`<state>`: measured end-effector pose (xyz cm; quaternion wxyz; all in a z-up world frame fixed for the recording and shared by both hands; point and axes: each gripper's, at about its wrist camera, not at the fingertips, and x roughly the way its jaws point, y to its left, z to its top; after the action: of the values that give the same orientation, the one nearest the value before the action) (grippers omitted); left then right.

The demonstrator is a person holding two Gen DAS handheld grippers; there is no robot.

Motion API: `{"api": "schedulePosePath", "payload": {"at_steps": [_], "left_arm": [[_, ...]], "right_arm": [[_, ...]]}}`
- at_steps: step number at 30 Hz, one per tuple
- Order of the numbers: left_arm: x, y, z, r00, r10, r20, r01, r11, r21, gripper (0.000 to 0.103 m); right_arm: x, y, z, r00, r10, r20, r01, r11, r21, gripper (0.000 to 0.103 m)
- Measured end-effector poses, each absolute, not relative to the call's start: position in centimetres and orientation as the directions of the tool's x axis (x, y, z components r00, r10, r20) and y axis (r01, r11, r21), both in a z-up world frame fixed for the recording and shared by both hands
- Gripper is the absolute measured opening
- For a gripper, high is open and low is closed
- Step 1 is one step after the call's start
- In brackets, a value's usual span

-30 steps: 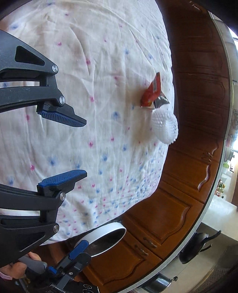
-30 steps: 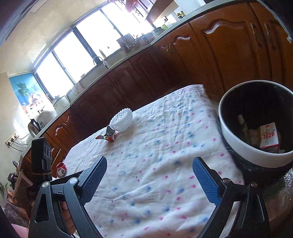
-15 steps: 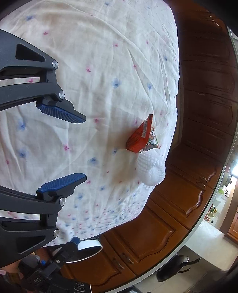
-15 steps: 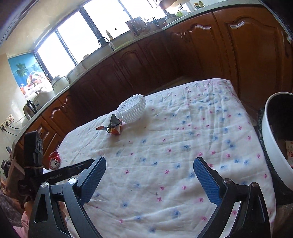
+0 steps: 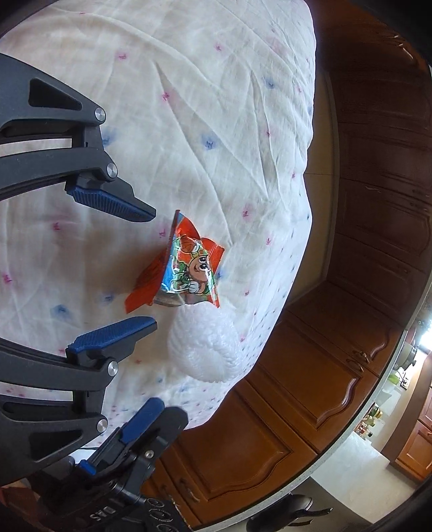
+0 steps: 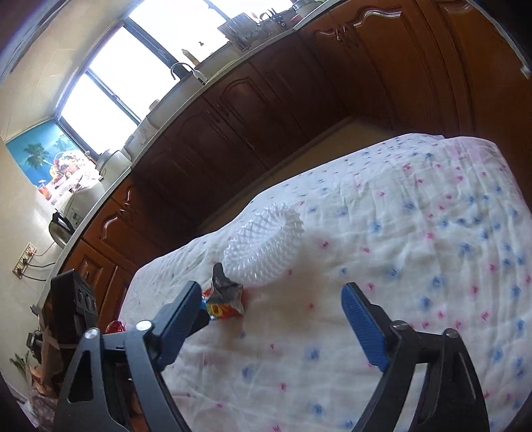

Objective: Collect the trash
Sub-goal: 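Grasp the cartoon snack wrapper with the left tool while the right tool grasps the white mesh ball, then carry the wrapper and mesh ball over the bin and open both tools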

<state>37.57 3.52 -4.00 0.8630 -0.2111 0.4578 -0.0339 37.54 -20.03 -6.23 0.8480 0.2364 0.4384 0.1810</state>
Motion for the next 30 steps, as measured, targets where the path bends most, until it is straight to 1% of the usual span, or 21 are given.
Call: {"api": "schedulePosePath", "payload": {"at_steps": [1,3,4,5,6,7,8,9,10,13,20,30], "left_arm": [[38.0,3.4,-4.2,0.577,-0.240,-0.781,-0.140,0.913,-0.384,0.057],[38.6,3.4,-4.8,0.577,-0.237,-0.782,-0.143,0.913,-0.382,0.056],[38.8,3.3,-5.0,0.578,-0.237,-0.781,-0.142,0.913,-0.382,0.050],[38.9,3.3,-5.2,0.577,-0.236,-0.782,-0.137,0.916,-0.378,0.036],[39.1,3.3,-5.4,0.575,-0.241,-0.782,-0.129,0.917,-0.378,0.029],[39.2,3.2,-5.5,0.574,-0.249,-0.780,-0.119,0.917,-0.381,0.018],[39.3,3.1,-5.6,0.576,-0.248,-0.779,-0.110,0.921,-0.375,0.007],[39.3,3.0,-5.5,0.581,-0.241,-0.778,-0.102,0.926,-0.363,0.003],[39.1,2.8,-5.4,0.587,-0.237,-0.774,-0.091,0.931,-0.354,0.003],[38.3,2.3,-4.8,0.600,-0.234,-0.765,-0.067,0.938,-0.339,0.001],[34.6,0.5,-3.7,0.601,-0.298,-0.741,0.030,0.935,-0.352,0.001],[27.4,-4.7,-3.5,0.538,-0.432,-0.724,0.216,0.901,-0.377,0.001]], "right_arm": [[38.3,-19.7,-6.7,0.542,0.508,-0.670,-0.090,0.827,0.555,0.070],[39.9,-19.1,-7.8,0.526,0.500,-0.687,-0.068,0.831,0.553,0.066],[40.5,-19.1,-8.3,0.523,0.508,-0.684,-0.056,0.821,0.568,0.063],[41.0,-19.1,-8.8,0.519,0.517,-0.681,-0.045,0.812,0.582,0.061],[41.5,-19.1,-9.2,0.517,0.521,-0.679,-0.036,0.806,0.591,0.059],[41.7,-19.0,-9.5,0.517,0.521,-0.679,-0.033,0.805,0.592,0.050],[41.9,-19.0,-9.7,0.515,0.522,-0.679,-0.032,0.804,0.594,0.036],[42.0,-18.9,-9.9,0.510,0.527,-0.680,-0.032,0.801,0.597,0.028],[42.0,-18.8,-9.9,0.507,0.527,-0.683,-0.036,0.804,0.594,0.017],[40.4,-19.0,-8.7,0.537,0.503,-0.677,-0.071,0.827,0.558,0.013],[34.5,-22.0,-6.5,0.564,0.478,-0.673,-0.111,0.852,0.512,0.012],[24.0,-28.8,-4.7,0.634,0.400,-0.662,-0.060,0.878,0.474,0.012]]}}
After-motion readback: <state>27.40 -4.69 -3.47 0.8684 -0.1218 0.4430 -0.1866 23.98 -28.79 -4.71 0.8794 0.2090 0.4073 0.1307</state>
